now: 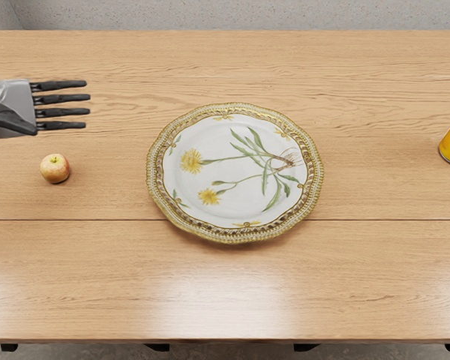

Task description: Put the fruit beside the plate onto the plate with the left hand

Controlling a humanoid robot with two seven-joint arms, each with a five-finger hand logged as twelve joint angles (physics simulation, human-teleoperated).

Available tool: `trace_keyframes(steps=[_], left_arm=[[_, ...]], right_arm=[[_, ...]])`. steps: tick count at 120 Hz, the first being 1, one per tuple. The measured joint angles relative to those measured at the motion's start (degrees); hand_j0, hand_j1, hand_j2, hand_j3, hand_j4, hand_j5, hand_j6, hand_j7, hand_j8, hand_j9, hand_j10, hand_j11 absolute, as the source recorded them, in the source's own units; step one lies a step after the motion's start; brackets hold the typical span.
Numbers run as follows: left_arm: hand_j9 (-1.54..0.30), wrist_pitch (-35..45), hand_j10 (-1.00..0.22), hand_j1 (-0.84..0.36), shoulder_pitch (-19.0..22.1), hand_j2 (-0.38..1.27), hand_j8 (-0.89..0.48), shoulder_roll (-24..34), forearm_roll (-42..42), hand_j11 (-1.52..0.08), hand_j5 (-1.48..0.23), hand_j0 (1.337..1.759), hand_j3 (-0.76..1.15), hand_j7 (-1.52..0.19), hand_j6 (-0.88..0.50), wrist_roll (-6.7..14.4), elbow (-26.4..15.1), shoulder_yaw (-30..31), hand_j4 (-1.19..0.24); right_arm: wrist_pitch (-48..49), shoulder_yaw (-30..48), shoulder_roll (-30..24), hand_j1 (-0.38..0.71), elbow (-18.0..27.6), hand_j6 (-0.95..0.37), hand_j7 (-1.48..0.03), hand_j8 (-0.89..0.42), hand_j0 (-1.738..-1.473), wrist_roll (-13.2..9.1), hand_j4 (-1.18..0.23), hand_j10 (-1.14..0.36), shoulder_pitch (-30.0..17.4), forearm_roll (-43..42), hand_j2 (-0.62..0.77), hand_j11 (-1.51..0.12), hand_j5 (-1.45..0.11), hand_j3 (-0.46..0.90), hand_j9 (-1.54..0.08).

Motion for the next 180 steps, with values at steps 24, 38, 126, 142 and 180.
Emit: trace_keyframes(steps=[24,38,126,142,180], left_arm=[[0.00,0.0,0.00,0.35,-0.8,0.00,0.00,2.1,2.1,0.00,0.00,1.658,0.00,0.00,0.00,0.2,-0.1,0.8,0.00],[0.00,0.0,0.00,0.34,-8.7,0.00,0.00,0.1,12.5,0.00,0.00,1.658,0.00,0.00,0.00,0.6,-0.2,1.4,0.00],[-0.02,29.8,-0.02,0.33,-8.0,0.01,-0.02,-12.2,83.7,-0.02,-0.02,1.658,0.00,-0.02,-0.02,0.7,-16.8,14.2,-0.02],[-0.02,36.9,-0.02,0.33,-7.4,0.01,-0.02,-12.7,88.4,-0.02,-0.02,1.658,0.00,-0.02,-0.02,0.7,-16.3,18.0,-0.02],[-0.08,43.3,-0.07,0.28,-7.5,0.02,-0.07,-18.2,92.9,-0.08,-0.08,1.658,0.00,-0.08,-0.07,0.7,-7.3,28.8,-0.07]], right_arm=[[0.0,0.1,0.0,-0.34,-0.2,-0.01,-0.01,-0.01,-1.658,0.0,-0.01,-0.01,0.0,0.0,0.00,-0.01,-0.01,0.00,-0.01],[0.0,0.1,0.0,-0.34,-0.2,-0.01,-0.01,-0.01,-1.658,0.0,-0.01,-0.01,0.0,0.0,0.00,-0.01,-0.01,0.00,-0.01],[0.0,0.2,0.0,-0.34,-0.3,-0.01,-0.01,-0.01,-1.658,0.0,-0.01,-0.01,0.0,0.0,0.00,-0.01,-0.01,0.00,-0.01],[0.0,0.2,0.0,-0.34,-0.3,-0.01,-0.01,-0.01,-1.658,0.0,-0.01,-0.01,0.0,0.0,0.00,-0.01,-0.01,0.00,-0.01],[0.0,0.2,0.0,-0.34,-0.3,-0.01,-0.01,-0.01,-1.658,0.0,-0.01,-0.01,0.0,0.0,0.00,-0.01,-0.01,0.00,-0.01]])
